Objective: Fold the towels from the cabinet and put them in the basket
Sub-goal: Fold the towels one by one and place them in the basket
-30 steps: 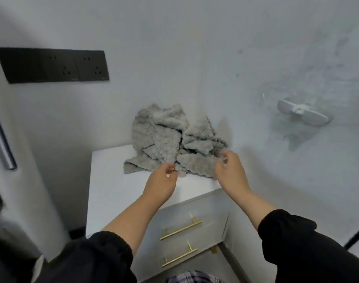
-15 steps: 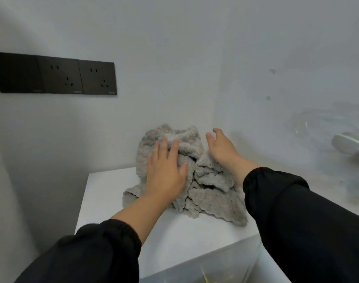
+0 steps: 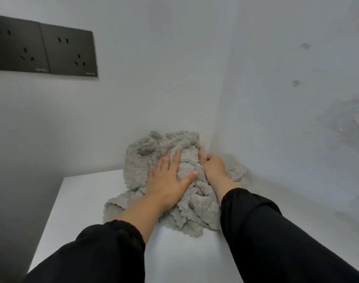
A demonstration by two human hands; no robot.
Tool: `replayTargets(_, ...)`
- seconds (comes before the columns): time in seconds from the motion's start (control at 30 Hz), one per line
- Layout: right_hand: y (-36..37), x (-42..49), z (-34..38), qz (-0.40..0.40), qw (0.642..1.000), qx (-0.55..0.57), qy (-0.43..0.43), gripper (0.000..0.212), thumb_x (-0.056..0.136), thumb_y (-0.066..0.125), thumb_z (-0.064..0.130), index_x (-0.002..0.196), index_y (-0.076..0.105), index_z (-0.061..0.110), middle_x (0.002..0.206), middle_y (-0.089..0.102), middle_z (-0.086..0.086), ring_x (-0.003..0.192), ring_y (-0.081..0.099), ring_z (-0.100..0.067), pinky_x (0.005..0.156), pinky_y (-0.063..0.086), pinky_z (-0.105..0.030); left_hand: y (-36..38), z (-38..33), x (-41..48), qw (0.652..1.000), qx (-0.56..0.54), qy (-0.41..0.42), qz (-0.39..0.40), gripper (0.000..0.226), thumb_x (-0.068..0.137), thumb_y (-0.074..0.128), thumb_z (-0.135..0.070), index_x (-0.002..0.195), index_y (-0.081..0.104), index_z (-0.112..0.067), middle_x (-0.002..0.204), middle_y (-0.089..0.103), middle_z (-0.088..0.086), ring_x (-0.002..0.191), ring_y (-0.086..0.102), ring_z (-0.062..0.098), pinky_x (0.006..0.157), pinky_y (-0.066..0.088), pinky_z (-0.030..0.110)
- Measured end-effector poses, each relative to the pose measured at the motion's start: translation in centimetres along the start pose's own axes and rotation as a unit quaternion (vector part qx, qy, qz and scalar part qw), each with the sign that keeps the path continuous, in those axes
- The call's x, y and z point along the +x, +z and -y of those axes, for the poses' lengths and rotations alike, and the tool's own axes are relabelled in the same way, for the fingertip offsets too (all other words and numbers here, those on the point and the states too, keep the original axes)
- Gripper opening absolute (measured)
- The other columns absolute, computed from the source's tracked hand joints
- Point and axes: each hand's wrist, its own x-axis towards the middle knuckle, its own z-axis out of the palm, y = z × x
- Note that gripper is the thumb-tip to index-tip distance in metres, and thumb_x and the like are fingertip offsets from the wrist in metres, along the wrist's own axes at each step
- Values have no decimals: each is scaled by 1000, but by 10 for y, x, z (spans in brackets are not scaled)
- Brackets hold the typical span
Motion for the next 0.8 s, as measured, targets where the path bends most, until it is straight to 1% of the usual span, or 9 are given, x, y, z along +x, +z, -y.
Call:
replayTargets(0.03,0,2,0,-13,1000,15,2,36,95,53,23,59,52,16,62,54,-3,62,51,-23,55,36,-30,4,-2,2,1000,-5,-9,-1,92,74,15,-82,148,-15,-38,160,-14,-4,147,-11,18,119,-1,46)
replayTargets(0.1,-5,7,-2,-24,999,37,11,48,92,55,18,48,37,17,49,38,0,48,34,-15,45,25,-27,9,-3,6,1000,-14,-27,0,94,76,23,-83,149,-14,-37,160,-14,-3,147,-13,18,118,-4,47)
replayTargets(0.23,-31,14,1,-33,991,122,46,35,88,57,15,57,41,18,56,39,-2,51,36,-16,46,25,-24,12,-8,13,998,-26,-52,9,98,75,30,-84,150,-10,-35,160,-13,-3,147,-13,19,116,-6,47)
replayTargets(0.3,-49,18,5,-44,980,180,76,27,88,58,13,63,50,17,62,49,-3,57,45,-17,50,34,-23,12,-11,17,997,-35,-62,13,99,75,31,-84,151,-9,-34,160,-13,-3,147,-13,20,116,-6,47)
replayTargets(0.37,-64,24,11,-49,958,265,101,14,87,59,9,74,59,12,79,62,-7,77,59,-22,68,49,-31,13,-12,21,997,-35,-72,20,99,76,32,-84,151,-9,-33,160,-14,-2,147,-14,20,116,-7,47)
replayTargets(0.43,-74,27,20,-27,934,340,105,7,87,58,6,89,64,9,95,67,-10,92,63,-23,81,52,-38,15,-15,24,996,-22,-78,26,99,77,33,-83,151,-10,-32,160,-15,-1,147,-14,21,116,-7,47)
replayTargets(0.53,-88,25,47,-21,882,460,94,14,90,56,5,99,65,8,89,67,-6,79,65,-18,73,54,-35,19,-17,27,996,-5,-85,23,98,78,32,-82,151,-9,-31,160,-16,-1,146,-16,22,116,-8,47)
replayTargets(0.63,-111,24,83,-38,821,568,45,24,91,55,7,113,65,4,95,69,-9,84,68,-22,71,57,-34,23,-17,35,996,-7,-90,20,96,80,33,-81,152,-6,-31,160,-15,-1,146,-16,22,116,-8,47)
replayTargets(0.8,-122,-1,113,-26,828,560,-11,12,88,55,5,93,66,5,76,68,-7,61,66,-16,47,49,-21,26,-19,54,996,-18,-90,22,94,81,34,-79,152,-5,-31,160,-12,1,147,-13,24,116,-6,50)
